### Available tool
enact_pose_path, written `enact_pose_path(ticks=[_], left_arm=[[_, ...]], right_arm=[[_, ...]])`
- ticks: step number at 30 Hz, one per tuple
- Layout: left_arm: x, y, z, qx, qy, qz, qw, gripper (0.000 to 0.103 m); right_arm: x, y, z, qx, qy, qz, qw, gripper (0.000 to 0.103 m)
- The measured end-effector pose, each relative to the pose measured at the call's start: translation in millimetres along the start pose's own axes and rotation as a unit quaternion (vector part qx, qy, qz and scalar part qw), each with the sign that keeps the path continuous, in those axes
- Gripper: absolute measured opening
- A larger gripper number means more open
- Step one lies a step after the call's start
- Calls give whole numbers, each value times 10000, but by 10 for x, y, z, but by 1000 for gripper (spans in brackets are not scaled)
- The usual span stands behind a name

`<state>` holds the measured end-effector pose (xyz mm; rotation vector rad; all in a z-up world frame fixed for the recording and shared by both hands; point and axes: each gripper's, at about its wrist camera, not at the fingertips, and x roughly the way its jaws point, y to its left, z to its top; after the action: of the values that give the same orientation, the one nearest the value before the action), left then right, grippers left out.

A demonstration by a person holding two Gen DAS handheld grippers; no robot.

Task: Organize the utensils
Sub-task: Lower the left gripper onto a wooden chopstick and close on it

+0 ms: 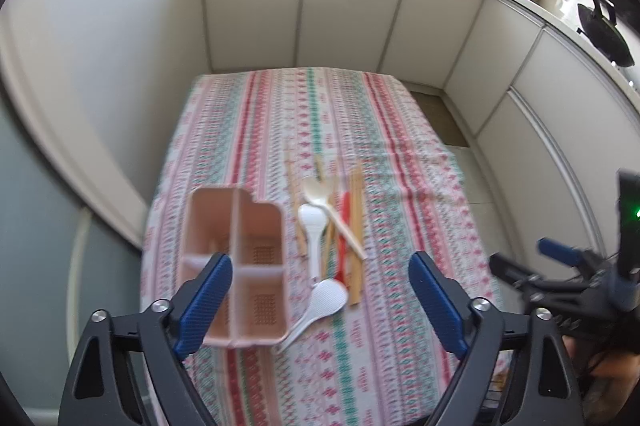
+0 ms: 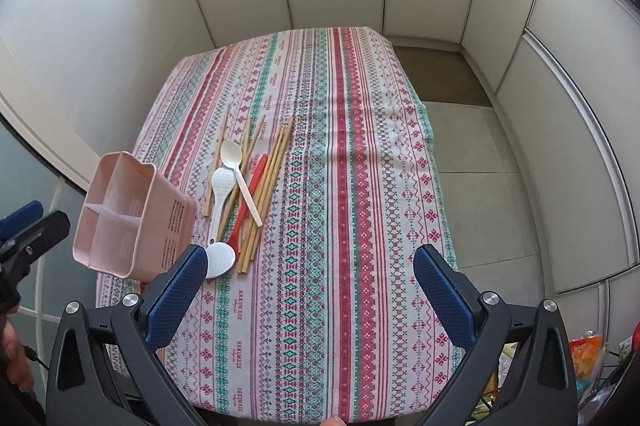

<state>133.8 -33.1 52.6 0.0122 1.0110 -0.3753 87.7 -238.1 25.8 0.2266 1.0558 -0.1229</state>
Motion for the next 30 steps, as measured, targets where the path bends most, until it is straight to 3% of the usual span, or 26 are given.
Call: enact_pose_path(ticks=[5, 12, 20, 25, 30], left_arm=[[492, -192, 524, 22, 548, -198, 9983, 72], [1612, -375, 846, 59, 1409, -251, 9897, 34], [2640, -397, 1034, 43, 1817, 96, 9833, 24], [3036, -299, 1094, 7, 1933, 397, 9803, 21], [3244, -263, 1085, 83, 1973, 635, 9782, 11]], right_arm=[[270, -159, 280, 268, 283, 234, 9990, 91], [769, -380, 617, 553, 645, 520, 9950, 76], [1459, -641, 813, 820, 1079, 760, 9879, 61], [1771, -688, 861, 858, 1217, 914, 9846, 58], [1945, -702, 900, 885, 1293, 1040, 9822, 55]])
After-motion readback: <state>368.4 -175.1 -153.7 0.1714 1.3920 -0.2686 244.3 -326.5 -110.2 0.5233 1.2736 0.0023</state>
